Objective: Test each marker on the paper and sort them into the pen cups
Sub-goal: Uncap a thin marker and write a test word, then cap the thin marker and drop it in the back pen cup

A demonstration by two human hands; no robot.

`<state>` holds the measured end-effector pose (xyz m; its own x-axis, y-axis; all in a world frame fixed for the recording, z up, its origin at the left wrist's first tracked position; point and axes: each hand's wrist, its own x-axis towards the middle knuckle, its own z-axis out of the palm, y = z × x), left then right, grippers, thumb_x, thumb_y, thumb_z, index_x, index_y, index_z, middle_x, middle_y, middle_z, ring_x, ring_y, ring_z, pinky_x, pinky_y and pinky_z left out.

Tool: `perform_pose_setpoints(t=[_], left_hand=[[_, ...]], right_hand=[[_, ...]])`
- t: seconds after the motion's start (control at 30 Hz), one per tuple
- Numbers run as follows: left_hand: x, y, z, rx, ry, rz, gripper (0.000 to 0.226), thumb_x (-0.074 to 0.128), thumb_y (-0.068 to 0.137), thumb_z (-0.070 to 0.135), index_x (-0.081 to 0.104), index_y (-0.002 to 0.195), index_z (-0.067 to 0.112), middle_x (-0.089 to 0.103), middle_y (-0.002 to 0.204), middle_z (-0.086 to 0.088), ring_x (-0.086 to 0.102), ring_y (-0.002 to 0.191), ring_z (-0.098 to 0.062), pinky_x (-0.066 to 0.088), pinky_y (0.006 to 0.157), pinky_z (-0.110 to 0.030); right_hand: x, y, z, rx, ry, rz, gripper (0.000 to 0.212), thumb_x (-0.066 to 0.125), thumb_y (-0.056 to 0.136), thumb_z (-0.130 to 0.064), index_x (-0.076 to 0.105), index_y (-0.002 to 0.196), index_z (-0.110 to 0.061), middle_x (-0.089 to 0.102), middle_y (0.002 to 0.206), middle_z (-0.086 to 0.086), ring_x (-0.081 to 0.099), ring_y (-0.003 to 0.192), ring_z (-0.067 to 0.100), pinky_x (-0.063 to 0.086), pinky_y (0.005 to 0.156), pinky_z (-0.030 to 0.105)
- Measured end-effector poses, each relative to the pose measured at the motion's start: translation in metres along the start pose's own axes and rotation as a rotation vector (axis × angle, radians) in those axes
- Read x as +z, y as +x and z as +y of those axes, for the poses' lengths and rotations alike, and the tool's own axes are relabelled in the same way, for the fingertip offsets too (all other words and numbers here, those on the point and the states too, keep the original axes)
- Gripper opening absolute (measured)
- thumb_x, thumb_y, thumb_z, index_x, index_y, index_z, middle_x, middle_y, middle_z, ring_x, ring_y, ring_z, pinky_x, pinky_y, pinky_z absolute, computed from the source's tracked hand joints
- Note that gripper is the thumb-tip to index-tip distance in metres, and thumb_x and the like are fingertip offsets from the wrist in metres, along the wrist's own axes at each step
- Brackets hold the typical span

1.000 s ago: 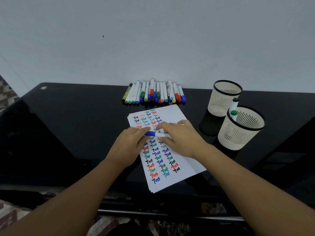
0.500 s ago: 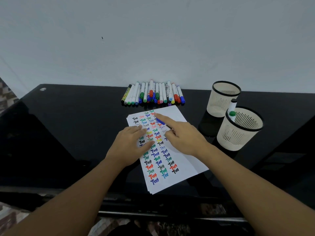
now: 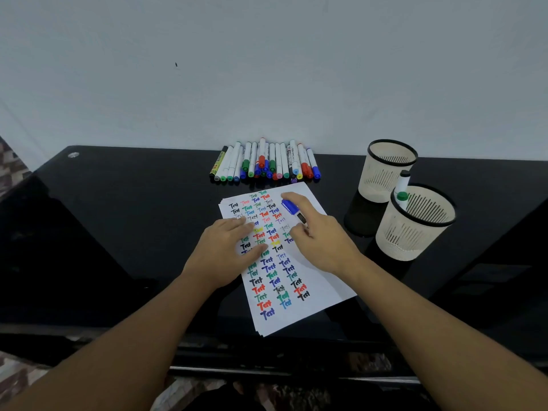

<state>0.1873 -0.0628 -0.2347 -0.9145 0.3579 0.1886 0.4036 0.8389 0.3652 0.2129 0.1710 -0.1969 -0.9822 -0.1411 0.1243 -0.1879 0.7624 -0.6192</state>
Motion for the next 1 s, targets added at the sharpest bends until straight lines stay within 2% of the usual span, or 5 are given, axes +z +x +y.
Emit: perform_pose_setpoints(t=[0.23,0.37,0.53,0.63,1.0], left_hand=[[-0.003,-0.003,0.000,0.000,-0.037,-0.021,0.091,0.035,0.081,0.089,0.045,0.152,0.032,0.039,0.160,0.001,0.030,0.148,-0.016,0.025,0.122,-0.043],[-0.008,-0.003,0.007,-0.023,0.008,-0.179,0.099,0.022,0.075,0.097,0.008,0.160,0.047,0.000,0.170,0.004,-0.003,0.157,-0.017,0.005,0.127,-0.047],[-0.003,-0.010,0.015,0.016,0.126,-0.351,0.105,0.020,0.076,0.099,-0.013,0.158,0.043,-0.020,0.168,0.007,-0.020,0.153,-0.013,-0.005,0.126,-0.044],[0.003,-0.018,0.015,0.030,0.221,-0.357,0.106,0.009,0.075,0.100,-0.012,0.160,0.039,-0.021,0.167,0.008,-0.022,0.153,-0.011,-0.008,0.126,-0.043],[0.005,-0.016,0.015,0.037,0.210,-0.318,0.106,0.011,0.075,0.101,-0.005,0.161,0.040,-0.015,0.168,0.010,-0.016,0.154,-0.010,-0.003,0.127,-0.041]], right_hand=[[-0.006,-0.005,-0.004,0.081,0.179,-0.078,0.036,0.039,0.109,-0.024,0.053,0.136,-0.041,0.067,0.112,-0.004,0.066,0.098,0.019,0.055,0.082,0.037],[-0.010,-0.013,-0.004,0.146,0.323,-0.108,0.046,0.061,0.100,-0.013,0.042,0.132,-0.040,0.066,0.112,-0.007,0.069,0.096,0.012,0.057,0.092,0.038],[-0.016,-0.024,-0.002,0.167,0.413,-0.020,0.007,0.054,0.108,-0.036,0.053,0.111,-0.030,0.067,0.083,0.000,0.065,0.070,0.010,0.057,0.075,0.034],[-0.016,-0.029,-0.004,0.213,0.305,0.017,0.036,0.044,0.106,-0.056,0.064,0.118,-0.029,0.066,0.090,-0.001,0.057,0.079,0.009,0.052,0.077,0.034],[-0.047,-0.062,0.004,0.131,0.029,0.159,0.022,0.054,0.106,-0.041,0.058,0.111,-0.020,0.062,0.077,-0.005,0.058,0.068,0.012,0.047,0.064,0.028]])
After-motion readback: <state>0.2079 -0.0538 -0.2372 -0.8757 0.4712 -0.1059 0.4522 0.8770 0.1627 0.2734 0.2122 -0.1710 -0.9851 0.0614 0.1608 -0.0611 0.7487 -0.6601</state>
